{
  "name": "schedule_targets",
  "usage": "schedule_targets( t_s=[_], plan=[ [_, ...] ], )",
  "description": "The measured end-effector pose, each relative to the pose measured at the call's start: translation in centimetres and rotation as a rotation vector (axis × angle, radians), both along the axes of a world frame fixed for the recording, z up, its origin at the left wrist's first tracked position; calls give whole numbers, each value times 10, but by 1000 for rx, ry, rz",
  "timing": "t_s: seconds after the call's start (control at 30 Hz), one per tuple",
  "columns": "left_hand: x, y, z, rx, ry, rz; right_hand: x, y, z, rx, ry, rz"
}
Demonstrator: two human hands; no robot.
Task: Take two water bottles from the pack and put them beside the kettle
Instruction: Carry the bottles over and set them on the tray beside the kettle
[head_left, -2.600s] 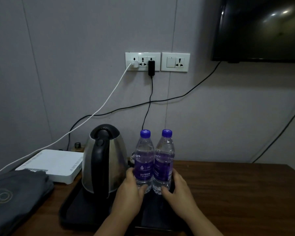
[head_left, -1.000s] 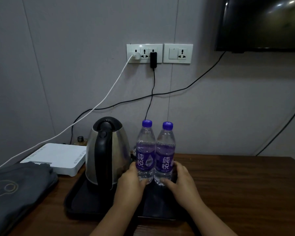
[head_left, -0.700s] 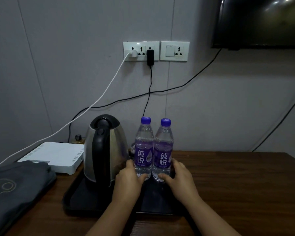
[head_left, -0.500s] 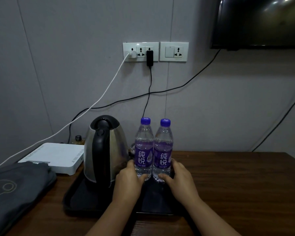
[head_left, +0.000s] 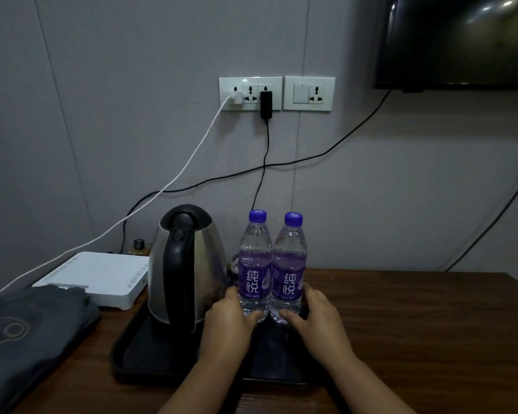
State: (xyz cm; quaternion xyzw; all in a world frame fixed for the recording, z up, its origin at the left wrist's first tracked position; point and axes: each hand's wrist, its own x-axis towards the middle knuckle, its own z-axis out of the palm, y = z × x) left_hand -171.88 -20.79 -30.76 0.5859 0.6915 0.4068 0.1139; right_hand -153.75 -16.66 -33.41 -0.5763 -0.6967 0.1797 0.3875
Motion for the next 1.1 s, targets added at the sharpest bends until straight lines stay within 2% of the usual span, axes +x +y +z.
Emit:
schedule_targets(
  t_s=[0.5, 0.9, 1.1],
  plan=[
    [-1, 3, -4, 1, -20, -24, 1, 0, -3, 9, 26, 23],
    [-3, 5, -6, -25, -118, -70, 2, 4, -9, -21, 5, 48],
    [-4, -7, 37, -206, -20, -74, 2, -3, 45, -268, 15, 65]
  ],
)
